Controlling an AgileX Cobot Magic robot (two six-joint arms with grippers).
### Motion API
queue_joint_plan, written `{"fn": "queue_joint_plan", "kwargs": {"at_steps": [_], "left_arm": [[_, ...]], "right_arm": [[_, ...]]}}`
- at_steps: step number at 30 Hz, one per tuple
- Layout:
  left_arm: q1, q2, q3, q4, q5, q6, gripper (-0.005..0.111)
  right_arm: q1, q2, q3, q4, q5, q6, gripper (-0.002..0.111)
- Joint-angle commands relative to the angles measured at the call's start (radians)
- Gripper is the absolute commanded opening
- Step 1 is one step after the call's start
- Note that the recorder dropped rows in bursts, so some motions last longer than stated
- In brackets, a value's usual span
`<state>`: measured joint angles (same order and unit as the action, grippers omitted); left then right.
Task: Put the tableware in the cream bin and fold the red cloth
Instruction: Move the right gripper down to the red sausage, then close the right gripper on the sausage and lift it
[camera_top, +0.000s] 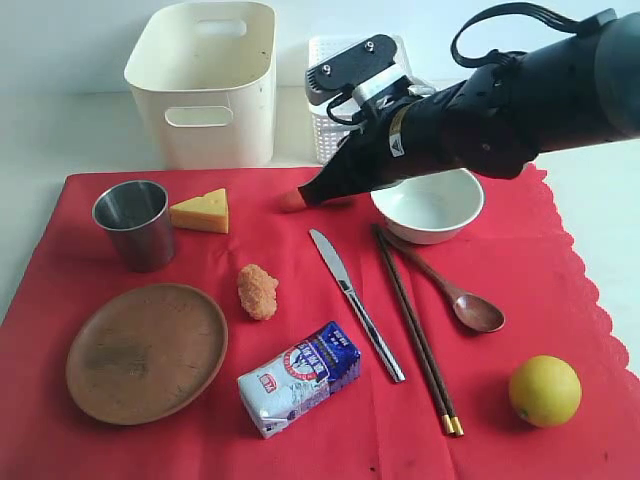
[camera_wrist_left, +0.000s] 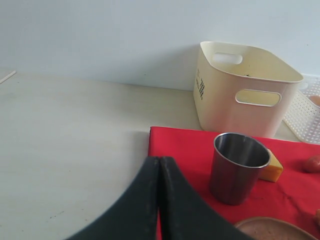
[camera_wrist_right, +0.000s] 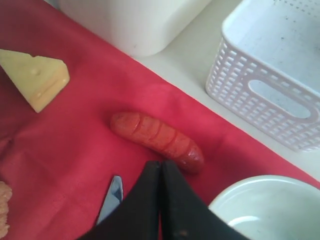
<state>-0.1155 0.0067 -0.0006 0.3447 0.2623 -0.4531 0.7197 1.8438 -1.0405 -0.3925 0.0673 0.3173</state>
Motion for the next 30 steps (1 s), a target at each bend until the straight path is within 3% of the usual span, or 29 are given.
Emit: {"fn": "queue_joint_plan", "kwargs": {"at_steps": [1, 15, 19, 24, 30], "left_arm": [[0.001, -0.007, 0.001, 0.002, -0.006, 0.005, 0.002], [0.001, -0.007, 0.001, 0.002, -0.006, 0.005, 0.002], [0.001, -0.007, 0.001, 0.002, -0.006, 0.005, 0.002], [0.001, -0.007, 0.001, 0.002, -0.006, 0.005, 0.002], [0.001, -0.007, 0.001, 0.002, -0.006, 0.005, 0.002]], "right_arm": [[0.026, 0.005, -0.026, -0.007, 0.049, -0.026, 0.0], [0.066, 0.005, -0.031, -0.007, 0.065, -0.116, 0.0], [0.066, 0.037, -0.126, 0.023, 0.226, -0.122, 0.0], [0.056, 0.19, -0.404, 0.37, 0.561, -0.569, 0.0], [-0.051, 0.358, -0.685, 0.582, 0.784, -0.723, 0.0]]}}
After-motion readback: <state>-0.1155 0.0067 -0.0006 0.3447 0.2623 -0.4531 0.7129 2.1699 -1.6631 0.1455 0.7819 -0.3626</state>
